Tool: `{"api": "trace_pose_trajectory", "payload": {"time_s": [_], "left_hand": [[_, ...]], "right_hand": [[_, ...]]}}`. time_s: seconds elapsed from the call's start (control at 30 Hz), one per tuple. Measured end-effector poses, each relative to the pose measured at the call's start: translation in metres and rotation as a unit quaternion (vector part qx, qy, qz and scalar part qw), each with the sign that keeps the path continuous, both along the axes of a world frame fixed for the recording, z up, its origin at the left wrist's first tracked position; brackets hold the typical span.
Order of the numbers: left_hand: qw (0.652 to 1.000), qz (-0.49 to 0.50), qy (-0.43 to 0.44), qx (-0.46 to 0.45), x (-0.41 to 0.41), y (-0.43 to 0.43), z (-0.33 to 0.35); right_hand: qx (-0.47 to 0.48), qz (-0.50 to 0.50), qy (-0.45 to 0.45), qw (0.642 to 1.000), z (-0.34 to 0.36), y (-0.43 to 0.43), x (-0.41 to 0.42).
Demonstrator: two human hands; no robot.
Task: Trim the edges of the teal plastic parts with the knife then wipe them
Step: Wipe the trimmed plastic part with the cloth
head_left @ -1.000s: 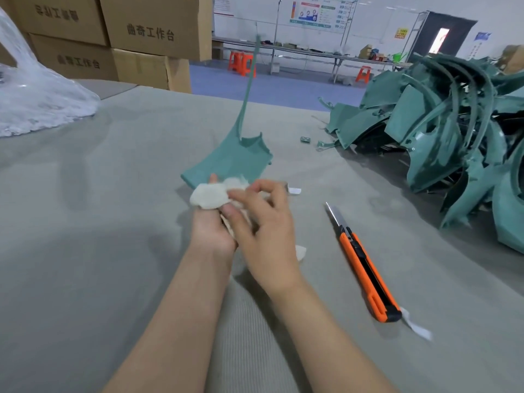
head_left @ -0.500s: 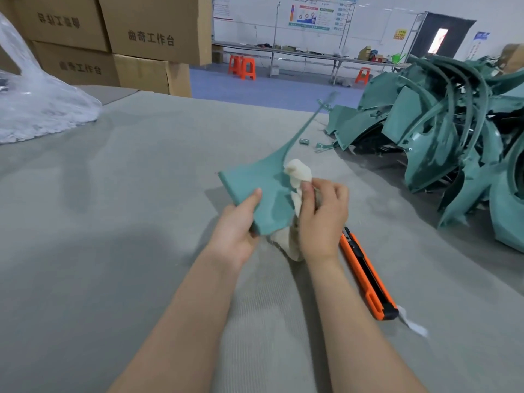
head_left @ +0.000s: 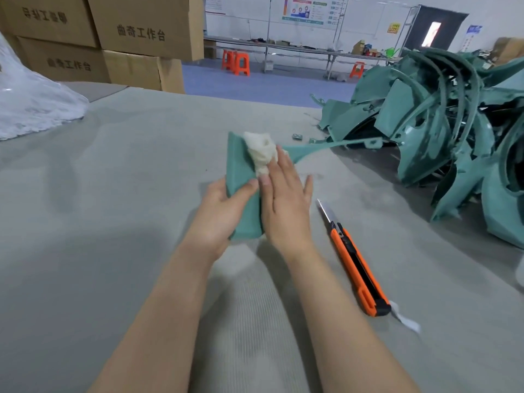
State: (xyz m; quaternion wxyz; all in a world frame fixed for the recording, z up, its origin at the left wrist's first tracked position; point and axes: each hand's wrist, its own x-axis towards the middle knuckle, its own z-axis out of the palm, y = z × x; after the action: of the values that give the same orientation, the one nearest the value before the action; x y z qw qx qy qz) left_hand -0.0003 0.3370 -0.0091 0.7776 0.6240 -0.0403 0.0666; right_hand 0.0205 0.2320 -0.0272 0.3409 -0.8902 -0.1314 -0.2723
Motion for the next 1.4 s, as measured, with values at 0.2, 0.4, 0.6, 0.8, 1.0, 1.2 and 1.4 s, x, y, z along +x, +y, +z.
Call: {"api": "trace_pose_trajectory", "payload": {"time_s": [0.2,0.4,0.6,0.8,1.0,1.2,1.4], "left_hand": [[0.977,-0.048,-0.015,0.209,-0.008,-0.005,0.001],[0.950,-0.008,-0.053,0.308,-0.006,-0.005,0.002],[0.975,0.028,-0.120,0.187,-0.001,0.019,0.014],[0.970,-0.027,-0.112,0.213,-0.012,0.008,0.015],[0.959,-0.039,-0.081,0.269,-0.021,0.014,0.018],[0.944,-0.011,-0.158,0.288,-0.035,0.045,0.030],[0.970,0.218,-0.095,-0.057,-0.042,0.086,0.040]], "right_hand": [[0.050,-0.200,0.156,0.966,-0.011,-0.037,0.022],[0.093,-0.140,0.098,0.981,0.009,-0.023,0.002],[0.180,0.085,-0.028,0.980,0.025,0.021,-0.034],[0.168,0.032,-0.025,0.985,0.026,0.010,-0.018],[0.101,-0.182,0.112,0.972,0.004,-0.041,0.011],[0.067,-0.307,0.189,0.930,-0.004,-0.073,0.018],[0.065,-0.292,0.140,0.944,0.003,-0.070,0.014]]}}
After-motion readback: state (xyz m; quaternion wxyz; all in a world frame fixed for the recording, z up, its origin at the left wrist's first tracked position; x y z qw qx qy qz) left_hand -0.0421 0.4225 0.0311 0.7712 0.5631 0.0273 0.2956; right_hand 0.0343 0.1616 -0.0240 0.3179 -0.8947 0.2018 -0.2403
